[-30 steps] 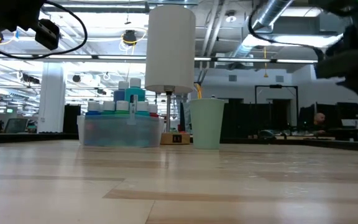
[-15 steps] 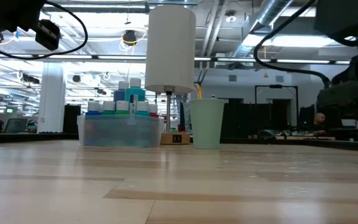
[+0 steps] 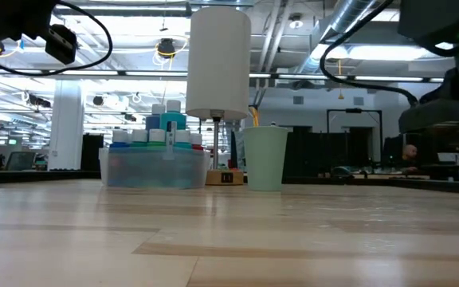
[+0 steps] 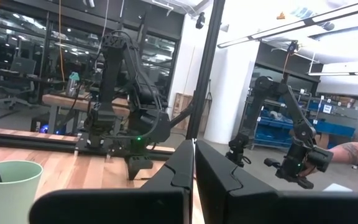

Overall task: Pick & Place Paint Supplies
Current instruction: Put the gold paint brush into the green cup

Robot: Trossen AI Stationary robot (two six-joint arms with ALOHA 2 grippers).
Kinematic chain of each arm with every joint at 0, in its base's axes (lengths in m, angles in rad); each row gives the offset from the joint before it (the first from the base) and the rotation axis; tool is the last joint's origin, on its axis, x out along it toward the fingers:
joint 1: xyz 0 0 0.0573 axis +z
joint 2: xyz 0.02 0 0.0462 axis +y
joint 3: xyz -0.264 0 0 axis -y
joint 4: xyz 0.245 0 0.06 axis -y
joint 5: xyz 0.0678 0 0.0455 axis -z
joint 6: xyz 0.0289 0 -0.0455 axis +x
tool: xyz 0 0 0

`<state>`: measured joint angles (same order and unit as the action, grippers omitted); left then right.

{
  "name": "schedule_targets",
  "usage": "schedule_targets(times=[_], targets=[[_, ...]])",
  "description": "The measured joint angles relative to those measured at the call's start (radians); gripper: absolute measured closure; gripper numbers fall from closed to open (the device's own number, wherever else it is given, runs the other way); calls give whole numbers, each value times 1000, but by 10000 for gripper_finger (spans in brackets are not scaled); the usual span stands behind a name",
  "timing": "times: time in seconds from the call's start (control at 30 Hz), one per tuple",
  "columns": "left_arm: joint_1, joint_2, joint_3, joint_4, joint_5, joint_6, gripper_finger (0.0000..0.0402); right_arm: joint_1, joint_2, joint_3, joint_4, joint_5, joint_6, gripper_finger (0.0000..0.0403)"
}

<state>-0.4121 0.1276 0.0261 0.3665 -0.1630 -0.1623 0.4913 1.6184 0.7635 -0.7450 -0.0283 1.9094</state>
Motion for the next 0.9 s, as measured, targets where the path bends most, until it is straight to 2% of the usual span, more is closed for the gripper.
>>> schedule_targets(times=[0.03, 0.3, 0.5, 0.6, 0.73, 0.83, 0.9], targets=[[0, 0, 0, 0, 2, 0, 400, 1, 3, 9, -11, 21, -12, 398], [0, 0, 0, 2, 2, 0, 400, -22, -7, 165, -193, 414, -133, 402], [0, 5, 1, 4, 2, 0, 400, -30, -93, 304, -275, 844, -210, 402], [0, 13, 2, 10, 0, 0, 400, -53, -124, 350, -260, 980, -303, 403], [0, 18, 2, 12, 0, 0, 400, -89, -139, 386, -194, 1094, -460, 403], [0, 19, 2, 10, -2, 0, 400, -112, -139, 388, -99, 1202, -585, 403], [0, 19, 2, 11, -2, 0, 400, -128, -122, 391, -6, 1317, -696, 403]])
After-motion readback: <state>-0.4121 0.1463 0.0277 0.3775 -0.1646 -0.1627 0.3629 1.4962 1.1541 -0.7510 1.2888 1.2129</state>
